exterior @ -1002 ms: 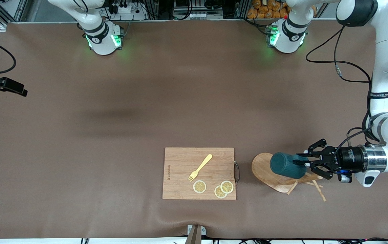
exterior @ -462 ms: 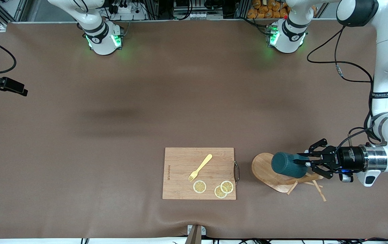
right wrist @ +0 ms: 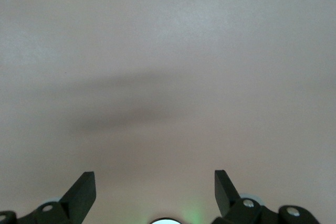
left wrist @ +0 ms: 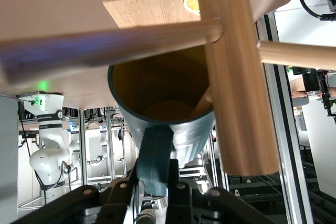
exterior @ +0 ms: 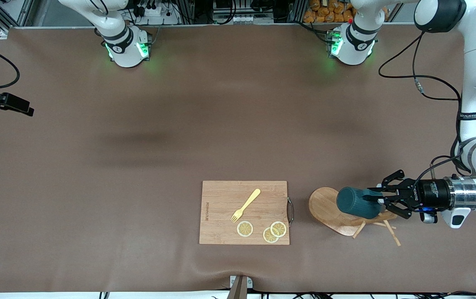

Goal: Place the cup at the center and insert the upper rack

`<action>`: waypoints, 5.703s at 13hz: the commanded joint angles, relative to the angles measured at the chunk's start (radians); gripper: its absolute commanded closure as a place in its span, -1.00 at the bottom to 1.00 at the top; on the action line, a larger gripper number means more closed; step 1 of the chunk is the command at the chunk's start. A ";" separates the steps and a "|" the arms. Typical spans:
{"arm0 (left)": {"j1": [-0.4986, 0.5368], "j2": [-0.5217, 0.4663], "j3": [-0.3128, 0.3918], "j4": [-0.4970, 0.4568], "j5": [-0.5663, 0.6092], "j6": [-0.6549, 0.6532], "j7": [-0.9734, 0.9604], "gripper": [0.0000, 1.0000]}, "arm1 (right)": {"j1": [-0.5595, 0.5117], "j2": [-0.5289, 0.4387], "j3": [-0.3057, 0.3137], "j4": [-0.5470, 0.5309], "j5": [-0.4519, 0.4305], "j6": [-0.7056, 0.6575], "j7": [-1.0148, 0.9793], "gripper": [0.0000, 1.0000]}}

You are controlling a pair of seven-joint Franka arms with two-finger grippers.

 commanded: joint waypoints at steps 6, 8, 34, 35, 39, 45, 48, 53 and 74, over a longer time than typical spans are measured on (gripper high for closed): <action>0.005 -0.002 -0.002 0.007 0.048 -0.018 0.010 1.00 | 0.005 -0.023 -0.001 -0.010 -0.001 -0.008 0.005 -1.00; 0.005 -0.003 -0.002 0.007 0.050 -0.020 0.010 1.00 | 0.005 -0.023 -0.001 -0.008 -0.001 -0.009 0.005 -1.00; 0.011 -0.006 -0.001 0.022 0.048 -0.010 0.022 0.80 | 0.021 -0.020 0.000 -0.010 0.001 -0.017 0.005 -1.00; 0.011 -0.006 -0.001 0.022 0.047 -0.010 0.019 0.24 | 0.021 -0.020 0.000 -0.008 0.001 -0.026 0.007 -1.00; 0.012 -0.018 -0.008 0.024 0.047 -0.016 0.010 -1.00 | 0.021 -0.020 0.000 -0.010 0.001 -0.029 0.007 -1.00; 0.000 -0.119 -0.021 0.022 0.047 -0.016 0.016 -1.00 | 0.028 -0.023 0.000 -0.010 0.001 -0.037 0.007 -1.00; -0.001 -0.198 -0.019 0.019 0.098 -0.019 0.019 -1.00 | 0.028 -0.023 0.000 -0.011 0.001 -0.037 0.007 -1.00; 0.003 -0.356 -0.136 0.012 0.479 -0.110 0.171 -1.00 | 0.026 -0.035 0.000 -0.010 0.001 -0.049 0.005 -1.00; -0.008 -0.560 -0.291 -0.067 1.206 -0.265 0.468 -1.00 | 0.054 -0.156 0.005 -0.172 0.002 0.083 0.005 -1.00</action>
